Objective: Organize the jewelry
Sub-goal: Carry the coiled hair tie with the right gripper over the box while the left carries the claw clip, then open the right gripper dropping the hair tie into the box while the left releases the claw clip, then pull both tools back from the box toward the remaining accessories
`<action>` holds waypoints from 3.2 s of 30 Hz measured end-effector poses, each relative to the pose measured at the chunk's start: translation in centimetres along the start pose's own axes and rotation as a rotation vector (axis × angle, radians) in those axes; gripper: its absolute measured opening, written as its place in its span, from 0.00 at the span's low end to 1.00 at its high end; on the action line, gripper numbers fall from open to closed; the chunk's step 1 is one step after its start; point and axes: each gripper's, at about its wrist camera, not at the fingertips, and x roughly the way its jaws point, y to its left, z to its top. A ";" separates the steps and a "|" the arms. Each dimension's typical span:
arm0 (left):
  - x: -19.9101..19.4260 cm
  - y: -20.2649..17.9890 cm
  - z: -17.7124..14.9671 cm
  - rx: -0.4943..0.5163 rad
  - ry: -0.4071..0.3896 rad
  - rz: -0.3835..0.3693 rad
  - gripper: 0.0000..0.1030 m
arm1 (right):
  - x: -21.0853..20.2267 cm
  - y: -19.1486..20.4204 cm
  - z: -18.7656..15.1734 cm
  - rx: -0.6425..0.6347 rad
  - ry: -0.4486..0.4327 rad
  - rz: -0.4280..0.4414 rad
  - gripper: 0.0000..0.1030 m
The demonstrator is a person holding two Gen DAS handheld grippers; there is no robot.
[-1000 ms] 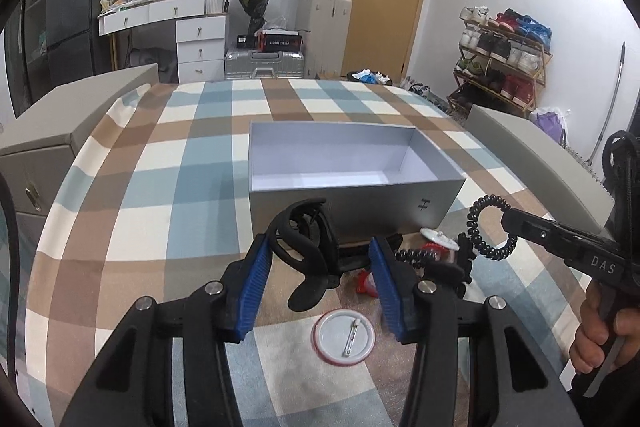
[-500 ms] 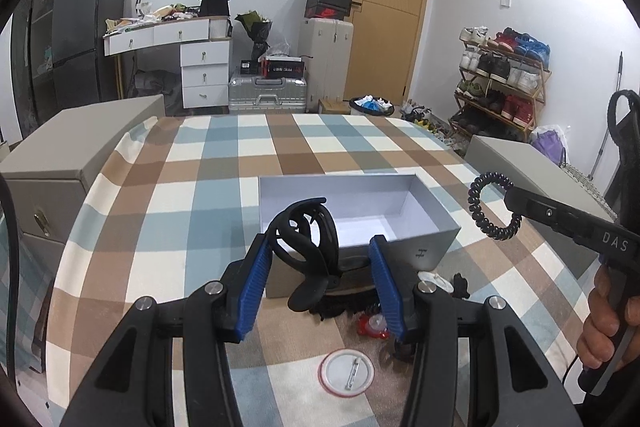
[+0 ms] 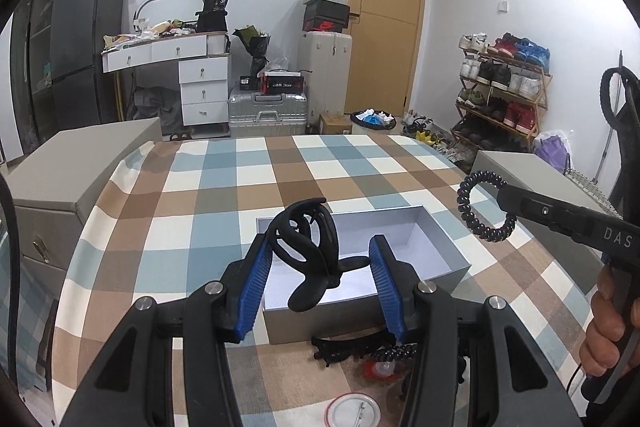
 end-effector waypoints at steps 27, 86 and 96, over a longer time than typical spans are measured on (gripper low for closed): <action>2.6 0.5 -0.6 -0.011 0.051 0.045 0.43 | 5.6 -0.9 -1.5 0.034 0.115 -0.001 0.09; 1.4 -0.5 -1.2 0.023 0.165 -0.039 0.82 | 3.4 -0.7 -2.4 -0.010 0.163 0.041 0.78; -1.1 -0.9 -2.8 0.020 0.075 0.035 0.99 | 0.6 -1.0 -3.6 -0.067 0.094 0.033 1.00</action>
